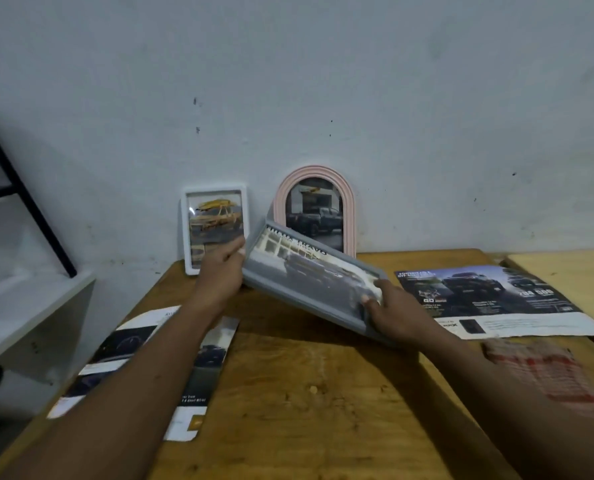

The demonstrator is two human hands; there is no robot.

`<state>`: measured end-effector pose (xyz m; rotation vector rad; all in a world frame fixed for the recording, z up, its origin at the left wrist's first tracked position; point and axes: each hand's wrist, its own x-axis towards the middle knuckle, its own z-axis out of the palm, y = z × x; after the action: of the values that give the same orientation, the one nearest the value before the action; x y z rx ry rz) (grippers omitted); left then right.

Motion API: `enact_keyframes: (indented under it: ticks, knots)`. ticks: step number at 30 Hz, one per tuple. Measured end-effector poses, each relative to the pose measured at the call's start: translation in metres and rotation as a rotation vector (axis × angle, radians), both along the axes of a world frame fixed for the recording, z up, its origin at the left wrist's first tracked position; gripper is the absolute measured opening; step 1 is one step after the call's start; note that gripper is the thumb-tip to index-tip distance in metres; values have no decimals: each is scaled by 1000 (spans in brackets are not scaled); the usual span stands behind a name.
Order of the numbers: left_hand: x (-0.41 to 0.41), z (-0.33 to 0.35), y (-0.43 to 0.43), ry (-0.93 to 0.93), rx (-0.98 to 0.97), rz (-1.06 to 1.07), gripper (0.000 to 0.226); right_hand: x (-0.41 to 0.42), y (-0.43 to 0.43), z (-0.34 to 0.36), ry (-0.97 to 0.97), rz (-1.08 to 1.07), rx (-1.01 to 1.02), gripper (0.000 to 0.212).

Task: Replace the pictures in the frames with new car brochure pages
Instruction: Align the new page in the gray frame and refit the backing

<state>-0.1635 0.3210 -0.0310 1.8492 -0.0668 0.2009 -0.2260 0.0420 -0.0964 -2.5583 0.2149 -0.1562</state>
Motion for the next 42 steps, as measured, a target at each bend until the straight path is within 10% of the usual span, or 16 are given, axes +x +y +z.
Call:
enact_keyframes:
  ticks: [17,28,42]
  knots:
    - [-22,-110,-19,-27,1113,-232,74,-17,-22,-32,-37,47,-307,57]
    - [-34,-104,-22,96,1180,-279,78,-19,-26,-36,50,142,-297,59]
    - [-68,-100,-169,-225,1216,-622,78,-84,-96,-16,8,-25,-282,53]
